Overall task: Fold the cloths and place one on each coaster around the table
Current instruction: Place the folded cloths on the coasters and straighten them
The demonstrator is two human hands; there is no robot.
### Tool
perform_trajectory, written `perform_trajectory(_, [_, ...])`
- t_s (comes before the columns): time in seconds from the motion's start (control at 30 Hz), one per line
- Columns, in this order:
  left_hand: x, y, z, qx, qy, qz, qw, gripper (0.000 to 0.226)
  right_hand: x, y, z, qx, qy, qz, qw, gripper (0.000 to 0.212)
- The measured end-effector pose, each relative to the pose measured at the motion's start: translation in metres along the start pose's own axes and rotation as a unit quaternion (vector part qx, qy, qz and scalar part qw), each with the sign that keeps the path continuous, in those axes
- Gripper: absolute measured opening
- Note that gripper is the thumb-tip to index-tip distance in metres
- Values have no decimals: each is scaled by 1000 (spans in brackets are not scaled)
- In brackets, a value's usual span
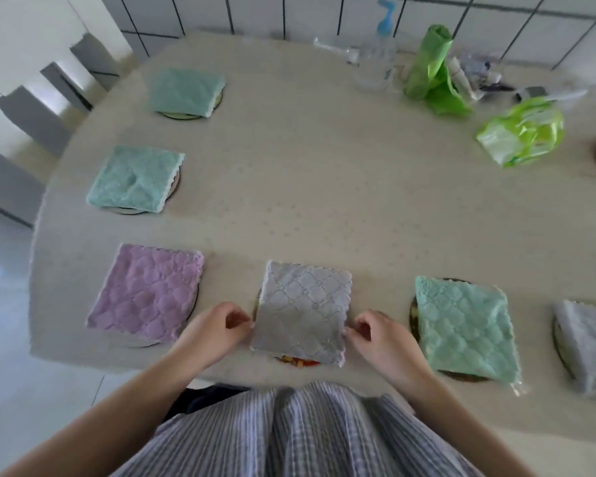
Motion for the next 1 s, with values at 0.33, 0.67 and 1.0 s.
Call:
perform_trajectory(0.33, [8,8,0,143,-72,-89,983,23,19,-6,47,148,38,-41,987,21])
perform_trajectory(0.67, [10,8,6,111,-67,-114,985,22,21,-1,43,121,-2,-26,992,7])
perform_trajectory(1.0, [11,8,7,111,-73,-140,981,25,25,-6,38,77,-47,18,996,25])
Point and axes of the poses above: each hand's wrist, its own z-axis away from the middle knuckle, its own x-axis out of the palm, y = z × x, the point moved 7 cm from there along -z, towards the middle knuckle, and after that the axes turned 14 degrees about y, right-handed, at the moved point
